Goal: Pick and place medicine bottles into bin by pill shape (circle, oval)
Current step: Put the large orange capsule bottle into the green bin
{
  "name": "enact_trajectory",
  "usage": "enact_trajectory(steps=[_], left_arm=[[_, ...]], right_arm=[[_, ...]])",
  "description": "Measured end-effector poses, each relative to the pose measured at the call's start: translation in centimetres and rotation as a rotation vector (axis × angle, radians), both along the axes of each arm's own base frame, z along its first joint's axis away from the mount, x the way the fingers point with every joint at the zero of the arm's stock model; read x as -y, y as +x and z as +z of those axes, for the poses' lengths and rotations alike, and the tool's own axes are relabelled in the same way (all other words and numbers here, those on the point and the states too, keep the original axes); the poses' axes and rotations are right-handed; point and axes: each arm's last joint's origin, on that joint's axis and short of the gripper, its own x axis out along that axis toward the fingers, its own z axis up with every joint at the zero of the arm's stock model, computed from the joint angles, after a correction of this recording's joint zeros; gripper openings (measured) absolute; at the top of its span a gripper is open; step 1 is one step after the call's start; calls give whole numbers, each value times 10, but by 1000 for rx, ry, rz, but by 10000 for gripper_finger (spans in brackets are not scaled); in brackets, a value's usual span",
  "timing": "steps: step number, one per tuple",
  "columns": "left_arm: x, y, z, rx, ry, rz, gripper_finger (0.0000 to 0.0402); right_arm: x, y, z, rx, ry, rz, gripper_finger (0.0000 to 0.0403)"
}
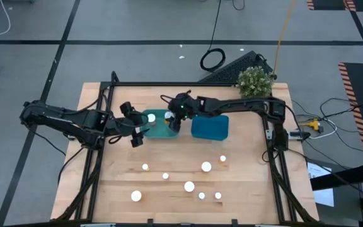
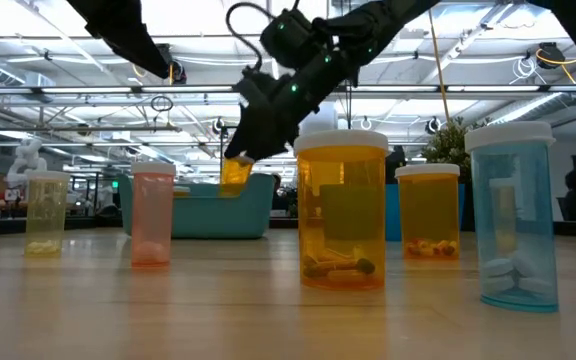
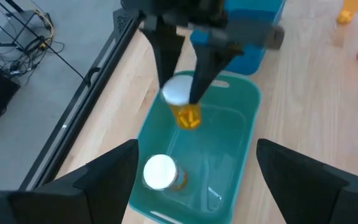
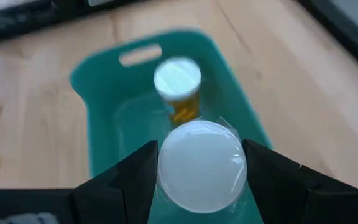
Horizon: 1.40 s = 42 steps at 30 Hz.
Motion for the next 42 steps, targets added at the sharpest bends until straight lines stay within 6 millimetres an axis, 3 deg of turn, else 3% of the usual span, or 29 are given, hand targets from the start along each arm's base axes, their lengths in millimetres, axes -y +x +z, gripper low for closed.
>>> enact_trajectory(steps=[3,15,29,42], left_arm=[[0,0,0,1,2,-2,330],[0,6,6,51,56,-61,331],[-3,7,7,53,65,-64,330],[-3,7,7,54,56,-58,330]], right_arm=[[-3,6,-6,22,3,3,216],[-1,14,3,92,-27,10,216],[4,23,-38,20,-32,21,216],[4,25,-37,44,-64,34,216]])
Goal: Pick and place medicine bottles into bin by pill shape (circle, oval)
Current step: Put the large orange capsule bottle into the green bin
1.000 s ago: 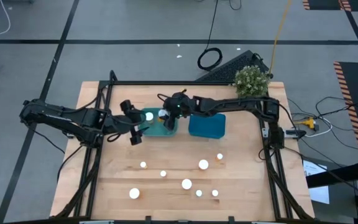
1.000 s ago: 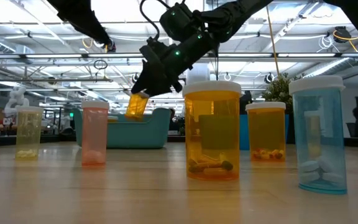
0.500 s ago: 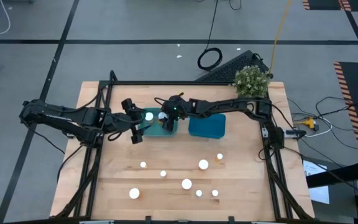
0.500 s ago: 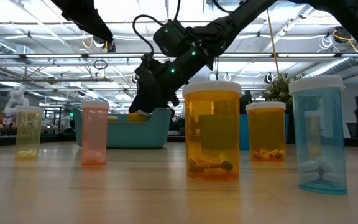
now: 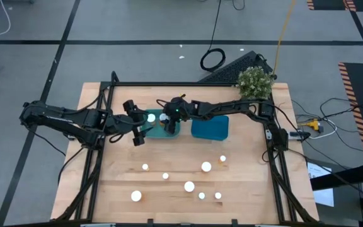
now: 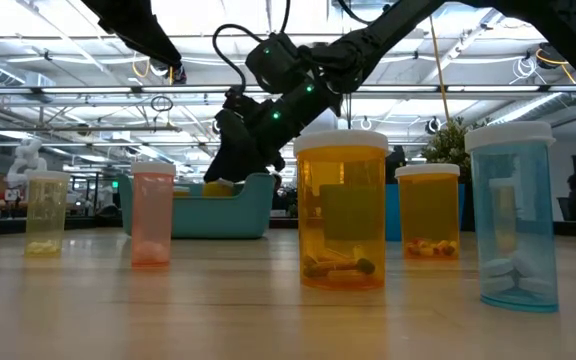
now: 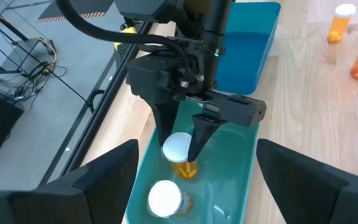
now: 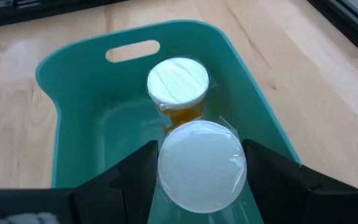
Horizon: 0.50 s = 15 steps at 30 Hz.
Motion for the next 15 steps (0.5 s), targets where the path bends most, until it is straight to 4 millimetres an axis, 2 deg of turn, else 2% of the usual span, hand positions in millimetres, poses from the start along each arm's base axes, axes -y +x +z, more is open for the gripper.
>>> enact_trajectory(steps=[15], left_arm=[[0,0,0,1,-3,1,330]], right_arm=[[1,0,0,2,-22,-17,249]])
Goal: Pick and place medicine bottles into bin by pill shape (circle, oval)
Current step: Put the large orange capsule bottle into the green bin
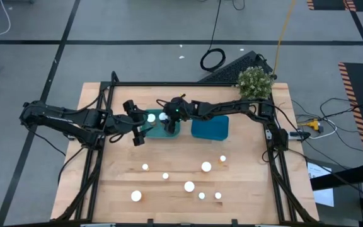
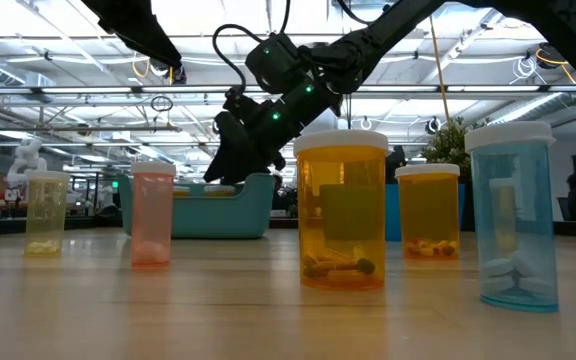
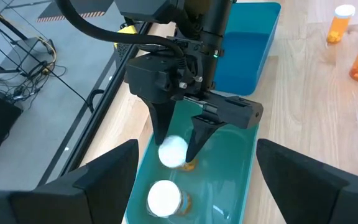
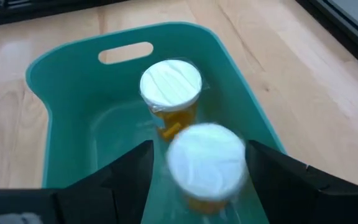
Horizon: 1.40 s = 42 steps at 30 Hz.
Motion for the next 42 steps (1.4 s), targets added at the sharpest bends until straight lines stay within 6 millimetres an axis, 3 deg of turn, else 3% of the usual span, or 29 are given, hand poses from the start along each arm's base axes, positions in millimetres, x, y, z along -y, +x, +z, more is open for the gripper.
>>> enact_trajectory(steps=[10,14,20,30,42], left_arm=[[0,-1,-2,-19,-2,4,330],[1,-1,-1,-16,-6,2,326],[4,-1,-2,-14,-33,-18,301],[5,-2,-2,-7,-46,-14,263],[5,-1,-1,-8,-30,-26,250]], right_arm=[[0,0,7,24,-10,7,249],[-3,-7,27,33,-11,11,249],[-18,-27,50,-103,-17,35,240],[-27,-22,25,-191,-44,21,168],[-12,-13,7,-167,-86,20,91]])
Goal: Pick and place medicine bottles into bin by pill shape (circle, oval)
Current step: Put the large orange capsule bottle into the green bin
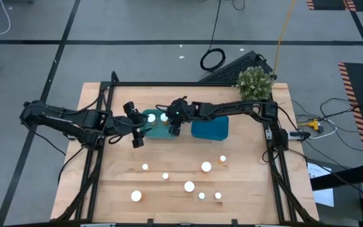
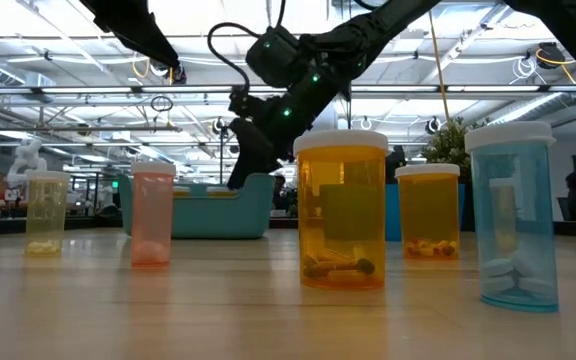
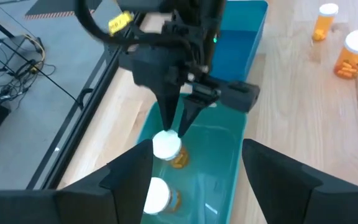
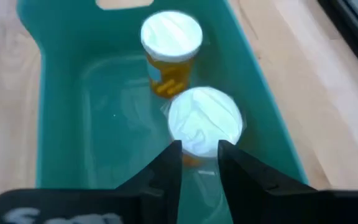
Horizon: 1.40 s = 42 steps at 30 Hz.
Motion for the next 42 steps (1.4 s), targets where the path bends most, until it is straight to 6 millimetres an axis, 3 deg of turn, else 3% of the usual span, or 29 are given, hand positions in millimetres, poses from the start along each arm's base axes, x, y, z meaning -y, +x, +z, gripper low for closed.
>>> enact_trajectory(steps=[11,18,25,34,42], left_arm=[[0,0,0,1,2,-2,250],[0,0,0,-1,3,-2,250],[0,0,0,-4,7,-7,250],[0,0,0,0,1,-3,250],[1,1,1,12,-29,-19,250]], right_arm=[[2,5,-16,8,23,23,79],[1,7,-15,26,45,30,79],[-7,2,12,70,36,49,79],[-60,-34,65,-63,108,142,79],[-131,-78,87,-203,188,217,79]])
